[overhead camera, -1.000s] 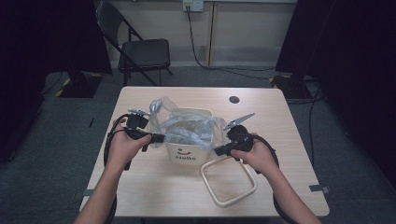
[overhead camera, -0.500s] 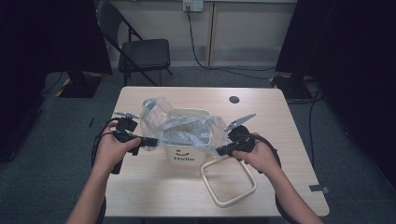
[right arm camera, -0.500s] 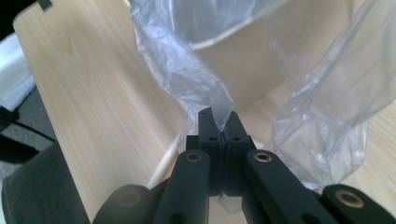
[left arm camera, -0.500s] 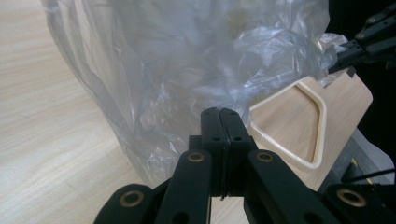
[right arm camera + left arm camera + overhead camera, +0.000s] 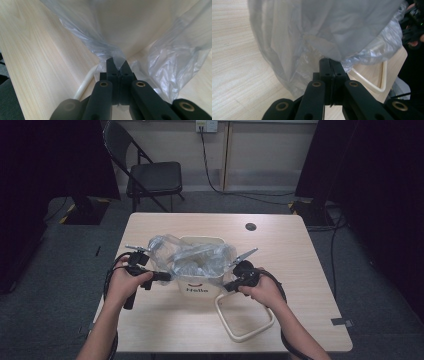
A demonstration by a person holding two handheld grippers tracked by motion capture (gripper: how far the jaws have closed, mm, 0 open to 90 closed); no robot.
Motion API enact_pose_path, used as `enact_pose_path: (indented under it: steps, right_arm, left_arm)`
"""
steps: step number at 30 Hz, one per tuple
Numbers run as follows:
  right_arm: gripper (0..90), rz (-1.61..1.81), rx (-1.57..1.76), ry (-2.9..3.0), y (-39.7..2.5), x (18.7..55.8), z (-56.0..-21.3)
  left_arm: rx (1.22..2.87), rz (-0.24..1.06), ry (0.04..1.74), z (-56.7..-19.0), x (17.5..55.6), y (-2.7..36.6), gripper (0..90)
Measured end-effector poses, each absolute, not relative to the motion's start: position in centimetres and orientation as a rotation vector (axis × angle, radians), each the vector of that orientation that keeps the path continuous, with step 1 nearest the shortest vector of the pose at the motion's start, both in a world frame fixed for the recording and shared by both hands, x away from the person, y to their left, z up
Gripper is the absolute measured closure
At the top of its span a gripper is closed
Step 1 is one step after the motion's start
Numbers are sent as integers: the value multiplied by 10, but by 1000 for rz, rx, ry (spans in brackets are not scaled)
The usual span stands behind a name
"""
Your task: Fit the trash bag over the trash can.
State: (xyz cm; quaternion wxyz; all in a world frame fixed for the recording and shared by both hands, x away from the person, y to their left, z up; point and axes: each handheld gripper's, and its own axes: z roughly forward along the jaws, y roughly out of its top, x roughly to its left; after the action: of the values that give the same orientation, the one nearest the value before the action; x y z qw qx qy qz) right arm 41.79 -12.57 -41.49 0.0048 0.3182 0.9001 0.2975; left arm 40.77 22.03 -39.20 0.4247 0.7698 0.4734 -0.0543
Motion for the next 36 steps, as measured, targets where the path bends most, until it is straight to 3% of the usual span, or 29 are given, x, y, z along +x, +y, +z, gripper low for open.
enact_pose_path:
  steps: [18,21,24,30,36]
  right_arm:
    - [873,933,1006,2817,-122,419,-432]
    - [761,951,989,2787,-127,416,-428]
    - [689,993,991,2754,-134,413,-418]
    - [499,1042,979,2670,-149,405,-396]
    - [358,1095,984,2588,-164,398,-374]
  left_arm:
    - [1930,-95,1227,-402,412,220,866]
    - [1927,-35,1238,-399,410,225,725]
    - [1898,-17,1241,-392,406,231,642]
    - [1888,141,1247,-375,400,243,334]
    - [1854,206,1247,-361,399,245,257]
